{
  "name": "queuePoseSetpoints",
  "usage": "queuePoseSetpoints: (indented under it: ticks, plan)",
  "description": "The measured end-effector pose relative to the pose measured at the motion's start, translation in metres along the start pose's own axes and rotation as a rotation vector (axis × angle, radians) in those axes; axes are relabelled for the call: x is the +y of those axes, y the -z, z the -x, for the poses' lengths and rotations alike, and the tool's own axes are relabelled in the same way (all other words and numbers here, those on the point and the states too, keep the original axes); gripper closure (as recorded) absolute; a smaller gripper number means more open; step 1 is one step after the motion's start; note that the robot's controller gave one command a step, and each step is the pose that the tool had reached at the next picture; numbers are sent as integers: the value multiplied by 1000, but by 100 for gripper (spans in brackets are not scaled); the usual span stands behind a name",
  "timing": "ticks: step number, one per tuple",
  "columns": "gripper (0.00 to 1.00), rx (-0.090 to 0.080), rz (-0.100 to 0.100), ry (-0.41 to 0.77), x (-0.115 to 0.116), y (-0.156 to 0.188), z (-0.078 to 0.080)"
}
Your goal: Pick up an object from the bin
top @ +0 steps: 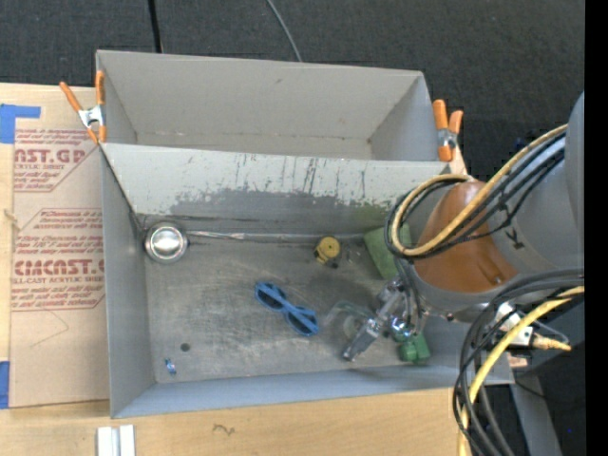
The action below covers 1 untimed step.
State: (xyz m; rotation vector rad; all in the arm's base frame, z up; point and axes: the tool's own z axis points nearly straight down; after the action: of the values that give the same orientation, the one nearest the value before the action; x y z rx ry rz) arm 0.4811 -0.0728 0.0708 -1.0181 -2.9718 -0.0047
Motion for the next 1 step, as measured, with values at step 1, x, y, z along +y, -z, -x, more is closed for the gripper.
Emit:
queuePoseSetpoints:
  ticks: [1]
  plan:
    - [100,1,0,2,0,1,0]
